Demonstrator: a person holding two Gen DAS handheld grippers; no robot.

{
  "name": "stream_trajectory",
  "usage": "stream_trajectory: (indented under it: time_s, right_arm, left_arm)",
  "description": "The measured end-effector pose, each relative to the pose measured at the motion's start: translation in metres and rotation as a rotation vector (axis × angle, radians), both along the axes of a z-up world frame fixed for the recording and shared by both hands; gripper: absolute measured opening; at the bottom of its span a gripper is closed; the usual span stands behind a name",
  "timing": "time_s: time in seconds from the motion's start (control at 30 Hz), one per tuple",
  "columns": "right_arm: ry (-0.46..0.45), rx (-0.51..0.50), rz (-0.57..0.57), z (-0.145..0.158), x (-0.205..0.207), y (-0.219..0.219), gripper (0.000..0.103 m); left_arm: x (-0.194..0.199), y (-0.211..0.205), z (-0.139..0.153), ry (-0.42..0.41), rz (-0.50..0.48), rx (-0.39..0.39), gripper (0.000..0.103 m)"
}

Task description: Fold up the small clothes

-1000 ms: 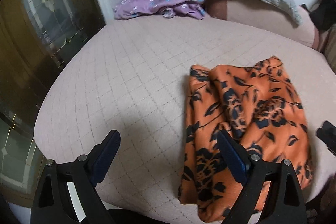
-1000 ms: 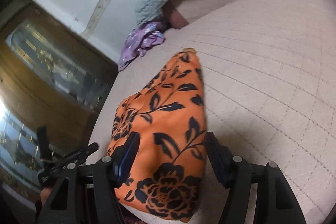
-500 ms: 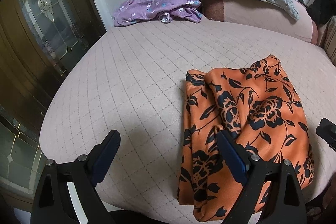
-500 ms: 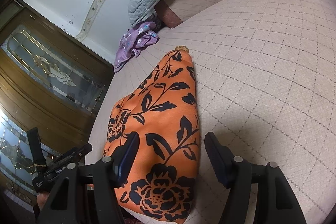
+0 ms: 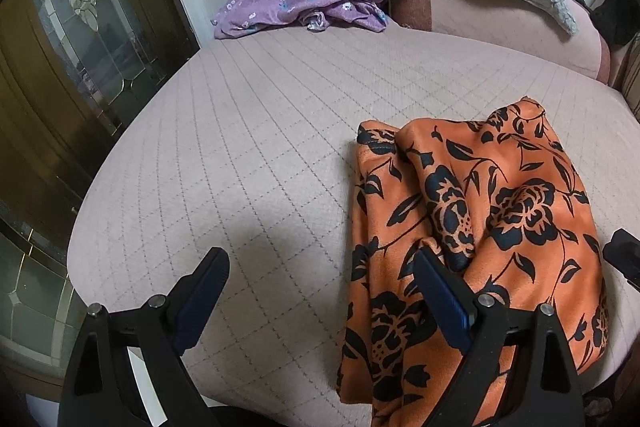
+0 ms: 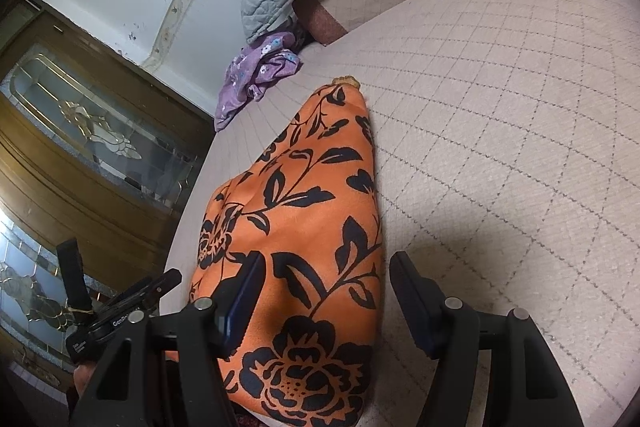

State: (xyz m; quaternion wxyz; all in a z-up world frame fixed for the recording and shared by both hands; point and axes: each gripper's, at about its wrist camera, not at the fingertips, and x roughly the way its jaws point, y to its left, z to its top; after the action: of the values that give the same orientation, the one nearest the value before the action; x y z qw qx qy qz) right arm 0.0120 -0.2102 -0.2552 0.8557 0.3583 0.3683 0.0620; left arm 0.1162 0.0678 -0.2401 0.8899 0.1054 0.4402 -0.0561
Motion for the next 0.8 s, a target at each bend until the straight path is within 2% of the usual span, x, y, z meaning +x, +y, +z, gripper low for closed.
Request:
stream_trajectory:
  time_s: [0.3, 0.47, 0.57, 0.67, 0.8]
  right_arm:
    - [0.016, 0.01, -0.003, -0.006, 0.007, 0.001, 0.068]
    - [0.046, 0.02, -0.02, -0.013, 0.012, -0.003, 0.068]
    - [0.09, 0.084, -0.032, -0.026, 0.02, -0.01, 0.071]
    - [0.075, 0.117, -0.04, -0.028, 0.028, -0.01, 0.073]
    - [0.064, 0.115, 0.016, -0.029, 0.043, 0.006, 0.074]
  left_arm:
    - [0.01, -0.003, -0.012, 0.043, -0.011, -0.012, 0.093]
    - [0.029, 0.005, -0.031, 0.215, -0.027, -0.14, 0.093]
    - [0.045, 0.016, -0.038, 0.322, -0.02, -0.237, 0.093]
    - [0.055, 0.017, -0.045, 0.379, -0.033, -0.273, 0.093]
    - [0.064, 0.014, -0.053, 0.414, -0.043, -0.321, 0.093]
